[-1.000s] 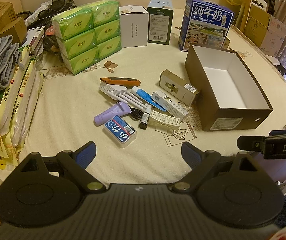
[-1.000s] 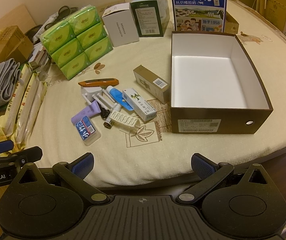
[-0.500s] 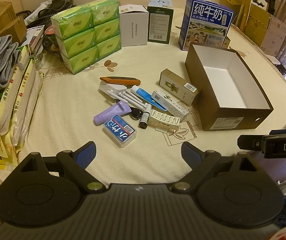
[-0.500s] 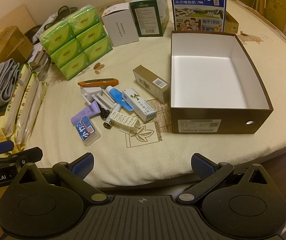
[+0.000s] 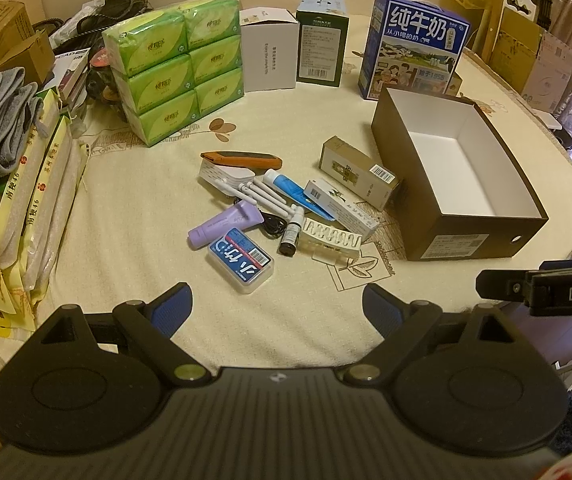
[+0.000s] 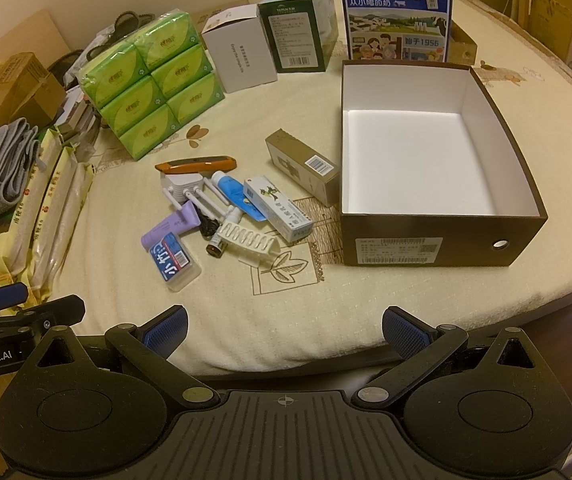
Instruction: Organize rigid objects
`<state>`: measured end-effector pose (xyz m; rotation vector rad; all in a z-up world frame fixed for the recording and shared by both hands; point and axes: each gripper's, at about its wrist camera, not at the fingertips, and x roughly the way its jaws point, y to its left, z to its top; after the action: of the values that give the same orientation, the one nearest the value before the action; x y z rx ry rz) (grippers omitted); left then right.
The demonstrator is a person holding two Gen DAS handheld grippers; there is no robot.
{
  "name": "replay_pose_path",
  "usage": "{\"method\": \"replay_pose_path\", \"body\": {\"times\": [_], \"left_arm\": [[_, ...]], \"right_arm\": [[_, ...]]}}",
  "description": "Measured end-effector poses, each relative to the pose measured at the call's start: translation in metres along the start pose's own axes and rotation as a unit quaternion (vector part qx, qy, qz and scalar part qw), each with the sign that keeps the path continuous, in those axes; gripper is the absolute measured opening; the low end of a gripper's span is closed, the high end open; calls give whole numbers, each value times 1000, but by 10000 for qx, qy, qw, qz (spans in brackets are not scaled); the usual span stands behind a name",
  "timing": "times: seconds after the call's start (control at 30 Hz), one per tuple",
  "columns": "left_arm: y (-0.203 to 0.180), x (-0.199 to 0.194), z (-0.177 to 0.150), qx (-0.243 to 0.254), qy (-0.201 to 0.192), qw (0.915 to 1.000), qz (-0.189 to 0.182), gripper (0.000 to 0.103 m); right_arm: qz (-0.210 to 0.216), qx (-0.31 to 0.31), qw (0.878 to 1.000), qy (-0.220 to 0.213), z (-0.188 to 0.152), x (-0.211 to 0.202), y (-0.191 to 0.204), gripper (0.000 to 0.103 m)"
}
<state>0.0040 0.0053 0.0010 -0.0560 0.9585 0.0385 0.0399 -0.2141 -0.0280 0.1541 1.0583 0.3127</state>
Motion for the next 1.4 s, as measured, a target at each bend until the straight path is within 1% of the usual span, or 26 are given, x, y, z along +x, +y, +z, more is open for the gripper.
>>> {"method": "replay_pose_path", "body": {"times": [0.5,0.57,0.73,0.77,0.9,0.97,1.03,1.17,1.27,1.4], "left_arm": [[1,1,0,-2,14,10000,3,90],[2,1,-1,-2,17,10000,5,90],[7,6,-5,-31,20,10000,27,90],[8,8,-5,-40,25,10000,27,90],[14,18,-3,-60,76,9999,103,90],[17,22,-3,-90,109,9998,104,90],[19,27,-1,-116,163,9997,114,90],[23,38,0,-123,243,9995,142,90],[24,48,3,-108,296,9994,126,89],[25,65,7,-101,377,9992,52,86]], "right_arm": [[10,10,10000,11,1,1,0,101],[17,5,10000,22,-2,8,1,101],[27,-11,10000,20,0,10,1,101],[45,-11,10000,25,2,7,-2,101],[295,20,9995,78,4,20,3,101],[344,43,9994,88,6,25,1,99],[371,67,9992,114,7,31,0,94],[449,24,9989,157,13,45,0,90],[504,-63,9986,136,19,56,2,88],[623,-257,9975,220,27,74,8,80]]}}
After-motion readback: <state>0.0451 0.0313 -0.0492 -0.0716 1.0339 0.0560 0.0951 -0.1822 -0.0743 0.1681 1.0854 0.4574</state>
